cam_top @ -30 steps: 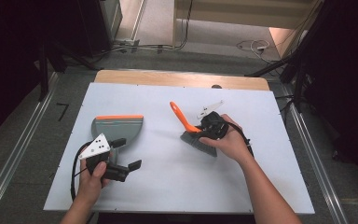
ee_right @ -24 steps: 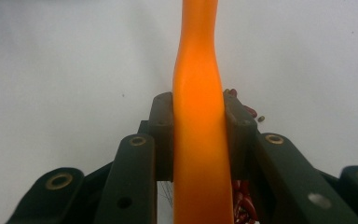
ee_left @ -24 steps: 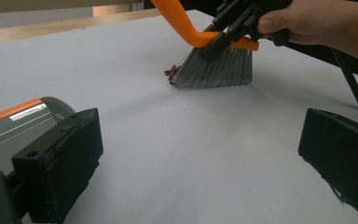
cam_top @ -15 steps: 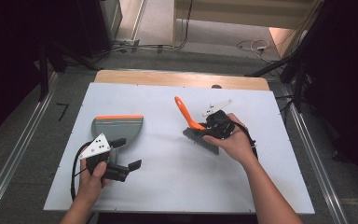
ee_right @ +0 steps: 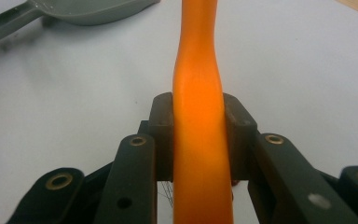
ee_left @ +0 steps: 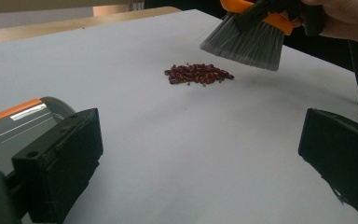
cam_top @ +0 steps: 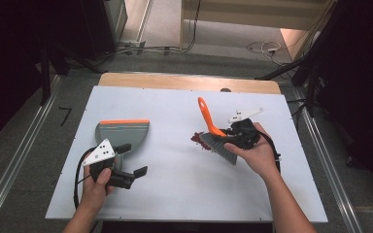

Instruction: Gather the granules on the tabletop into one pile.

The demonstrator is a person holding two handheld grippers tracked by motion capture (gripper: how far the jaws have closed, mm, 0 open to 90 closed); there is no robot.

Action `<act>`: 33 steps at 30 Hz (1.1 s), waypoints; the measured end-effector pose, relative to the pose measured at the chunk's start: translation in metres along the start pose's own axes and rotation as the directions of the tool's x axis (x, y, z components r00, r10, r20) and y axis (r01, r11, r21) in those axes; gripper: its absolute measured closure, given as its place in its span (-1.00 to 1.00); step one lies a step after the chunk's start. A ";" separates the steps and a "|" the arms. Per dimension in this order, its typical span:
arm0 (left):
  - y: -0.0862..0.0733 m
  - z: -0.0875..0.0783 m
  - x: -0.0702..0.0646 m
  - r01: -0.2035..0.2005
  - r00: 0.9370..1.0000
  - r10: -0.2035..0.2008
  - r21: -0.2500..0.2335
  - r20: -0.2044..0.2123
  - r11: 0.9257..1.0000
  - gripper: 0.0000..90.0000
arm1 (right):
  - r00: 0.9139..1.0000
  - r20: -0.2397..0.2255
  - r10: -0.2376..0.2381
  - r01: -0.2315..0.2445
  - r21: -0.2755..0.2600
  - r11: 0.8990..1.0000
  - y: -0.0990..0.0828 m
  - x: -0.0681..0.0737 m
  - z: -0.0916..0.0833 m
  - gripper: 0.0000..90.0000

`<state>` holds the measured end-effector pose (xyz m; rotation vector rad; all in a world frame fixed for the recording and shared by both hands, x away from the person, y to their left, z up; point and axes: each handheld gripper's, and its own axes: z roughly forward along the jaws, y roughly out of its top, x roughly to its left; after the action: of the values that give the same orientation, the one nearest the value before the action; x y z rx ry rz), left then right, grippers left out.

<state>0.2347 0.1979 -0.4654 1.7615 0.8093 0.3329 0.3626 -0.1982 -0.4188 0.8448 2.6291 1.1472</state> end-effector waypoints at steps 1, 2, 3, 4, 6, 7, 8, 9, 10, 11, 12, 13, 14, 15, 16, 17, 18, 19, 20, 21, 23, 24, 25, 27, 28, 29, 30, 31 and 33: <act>0.000 0.000 0.000 0.000 1.000 0.000 0.000 0.001 1.000 -0.99 | 1.000 0.003 0.005 -0.005 -0.003 1.000 -0.003 -0.001 -0.002 0.52; 0.000 0.000 0.000 0.000 1.000 0.000 0.001 0.001 1.000 -0.99 | 1.000 0.003 0.013 -0.013 -0.006 1.000 -0.005 -0.001 -0.004 0.52; 0.000 0.000 0.000 -0.001 1.000 0.001 0.002 0.001 1.000 -0.99 | 1.000 0.004 0.016 -0.016 -0.012 1.000 -0.008 -0.003 -0.007 0.52; 0.000 0.000 0.000 -0.001 1.000 0.001 0.002 0.000 1.000 -0.99 | 1.000 0.003 0.027 -0.027 -0.015 1.000 -0.011 -0.003 -0.009 0.52; 0.000 0.001 0.000 -0.001 1.000 0.001 0.003 0.001 1.000 -0.99 | 0.999 0.006 0.041 -0.041 -0.026 0.999 -0.016 -0.005 -0.013 0.52; 0.000 0.001 0.000 -0.001 1.000 0.001 0.006 0.000 1.000 -0.99 | 0.999 0.006 0.046 -0.046 -0.029 0.999 -0.019 -0.006 -0.016 0.52; 0.000 0.001 0.000 0.000 1.000 0.000 0.006 0.000 1.000 -0.99 | 0.999 0.007 0.050 -0.050 -0.034 0.998 -0.021 -0.007 -0.018 0.52; 0.000 0.001 0.000 -0.001 1.000 0.001 0.006 0.000 1.000 -0.99 | 0.998 0.006 0.062 -0.061 -0.037 0.997 -0.024 -0.007 -0.020 0.52; 0.000 0.001 0.000 -0.001 1.000 0.001 0.006 0.000 1.000 -0.99 | 0.998 0.008 0.063 -0.062 -0.044 0.997 -0.027 -0.008 -0.022 0.52; 0.000 0.001 0.000 -0.001 1.000 0.001 0.006 0.000 1.000 -0.99 | 0.997 0.009 0.071 -0.070 -0.047 0.996 -0.029 -0.009 -0.024 0.52; 0.000 0.001 0.000 -0.001 1.000 0.001 0.006 0.000 1.000 -0.99 | 0.997 0.010 0.077 -0.076 -0.051 0.996 -0.032 -0.010 -0.026 0.52; 0.000 0.001 0.000 -0.001 1.000 0.001 0.006 0.000 1.000 -0.99 | 0.997 0.014 0.081 -0.080 -0.054 0.995 -0.035 -0.010 -0.027 0.52; 0.000 0.001 0.000 -0.001 1.000 0.001 0.006 0.000 1.000 -0.99 | 0.996 0.012 0.091 -0.090 -0.057 0.994 -0.038 -0.011 -0.029 0.52; 0.000 0.001 -0.001 -0.001 1.000 0.001 0.006 0.000 1.000 -0.99 | 0.995 0.012 0.097 -0.096 -0.060 0.994 -0.040 -0.012 -0.031 0.52; 0.000 0.001 -0.001 -0.001 1.000 0.001 0.006 0.001 1.000 -0.99 | 0.995 0.013 0.101 -0.100 -0.063 0.993 -0.043 -0.012 -0.033 0.52; 0.000 0.001 -0.001 -0.001 1.000 0.001 0.006 0.000 1.000 -0.99 | 0.994 0.016 0.104 -0.103 -0.064 0.993 -0.046 -0.013 -0.035 0.52; 0.000 0.001 -0.001 -0.001 1.000 0.000 0.006 0.001 1.000 -0.99 | 0.994 0.016 0.109 -0.107 -0.068 0.992 -0.049 -0.013 -0.036 0.52; 0.000 0.001 -0.001 0.000 1.000 0.000 0.006 0.000 1.000 -0.99 | 0.993 0.018 0.113 -0.111 -0.067 0.992 -0.051 -0.014 -0.038 0.52; 0.000 0.001 -0.001 0.000 1.000 0.000 0.006 0.000 1.000 -0.99 | 0.993 0.019 0.116 -0.115 -0.071 0.991 -0.054 -0.014 -0.040 0.52; 0.000 0.001 -0.001 0.000 1.000 0.000 0.006 -0.001 1.000 -0.99 | 0.993 0.018 0.119 -0.117 -0.074 0.990 -0.056 -0.014 -0.042 0.52; 0.000 0.001 -0.001 0.000 1.000 0.000 0.004 0.000 1.000 -0.99 | 0.991 0.019 0.130 -0.129 -0.080 0.988 -0.061 -0.015 -0.046 0.52; 0.000 0.001 -0.001 -0.001 1.000 0.001 0.004 -0.001 1.000 -0.99 | 0.991 0.021 0.132 -0.130 -0.086 0.988 -0.064 -0.015 -0.047 0.52; -0.001 0.001 -0.001 0.000 1.000 0.000 0.004 0.000 1.000 -0.99 | 0.990 0.022 0.136 -0.134 -0.087 0.987 -0.066 -0.015 -0.049 0.52; -0.001 0.002 -0.001 0.000 1.000 0.000 0.007 0.001 1.000 -0.99 | 0.989 0.022 0.146 -0.143 -0.094 0.985 -0.072 -0.016 -0.052 0.52; -0.001 0.002 -0.001 -0.001 1.000 0.001 0.008 0.001 1.000 -0.99 | 0.988 0.025 0.150 -0.148 -0.094 0.985 -0.075 -0.016 -0.053 0.52; -0.001 0.002 -0.001 -0.001 1.000 0.001 0.006 0.003 1.000 -0.99 | 0.988 0.025 0.154 -0.151 -0.097 0.984 -0.078 -0.016 -0.054 0.52; -0.001 0.003 -0.001 -0.001 1.000 0.001 0.007 0.003 1.000 -0.99 | 0.987 0.023 0.161 -0.158 -0.098 0.983 -0.081 -0.017 -0.056 0.52; -0.001 0.003 -0.001 -0.002 1.000 0.002 0.008 0.003 1.000 -0.99 | 0.986 0.020 0.166 -0.163 -0.100 0.981 -0.084 -0.017 -0.057 0.52; -0.001 0.003 -0.001 -0.003 1.000 0.003 0.008 0.002 1.000 -0.99 | 0.985 0.020 0.173 -0.171 -0.100 0.980 -0.089 -0.019 -0.060 0.52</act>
<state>0.2348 0.1952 -0.4670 1.7702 0.8077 0.3297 0.3184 -0.2950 -0.4422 1.0778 2.4933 1.2832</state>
